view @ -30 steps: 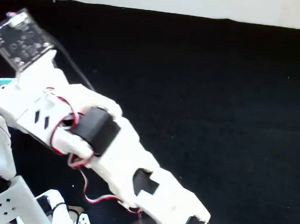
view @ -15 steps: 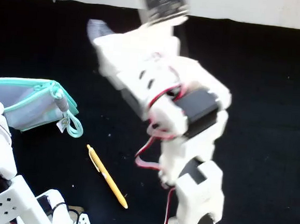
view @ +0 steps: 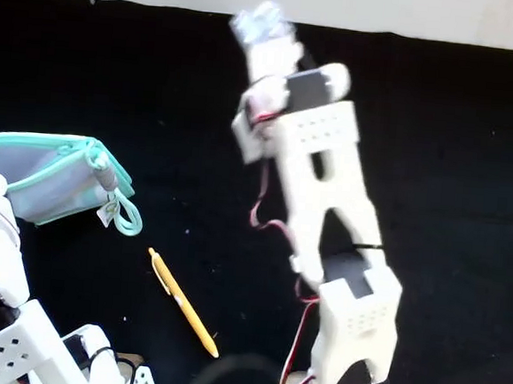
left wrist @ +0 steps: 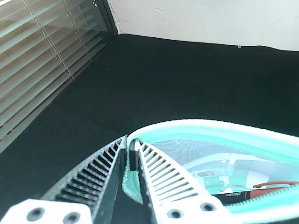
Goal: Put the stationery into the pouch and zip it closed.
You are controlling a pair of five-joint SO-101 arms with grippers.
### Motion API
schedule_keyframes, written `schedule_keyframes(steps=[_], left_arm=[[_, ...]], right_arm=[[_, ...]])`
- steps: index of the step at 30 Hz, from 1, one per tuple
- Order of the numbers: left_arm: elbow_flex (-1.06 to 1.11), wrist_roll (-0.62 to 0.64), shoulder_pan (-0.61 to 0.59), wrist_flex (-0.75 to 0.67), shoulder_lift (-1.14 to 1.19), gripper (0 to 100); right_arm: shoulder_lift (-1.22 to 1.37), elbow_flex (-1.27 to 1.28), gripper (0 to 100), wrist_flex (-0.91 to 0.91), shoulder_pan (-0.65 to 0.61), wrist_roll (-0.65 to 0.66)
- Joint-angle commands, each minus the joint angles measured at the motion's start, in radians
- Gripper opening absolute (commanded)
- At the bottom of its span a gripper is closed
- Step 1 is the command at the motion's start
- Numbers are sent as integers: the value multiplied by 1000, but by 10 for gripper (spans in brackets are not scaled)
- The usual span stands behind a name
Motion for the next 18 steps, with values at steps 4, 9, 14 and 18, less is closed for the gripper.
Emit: schedule_keyframes(steps=[4, 9, 14, 18], left_arm=[[38, 8, 5, 3, 21, 7], [28, 9, 2, 2, 21, 7], [30, 12, -62, -51, 21, 7], [30, 12, -128, -69, 21, 7]], right_arm=[[-16, 182, 310, -82, -239, -60], [-12, 285, 310, -191, -348, -172], [-15, 476, 310, -340, -414, -261], [-16, 613, 310, -450, -456, -304]])
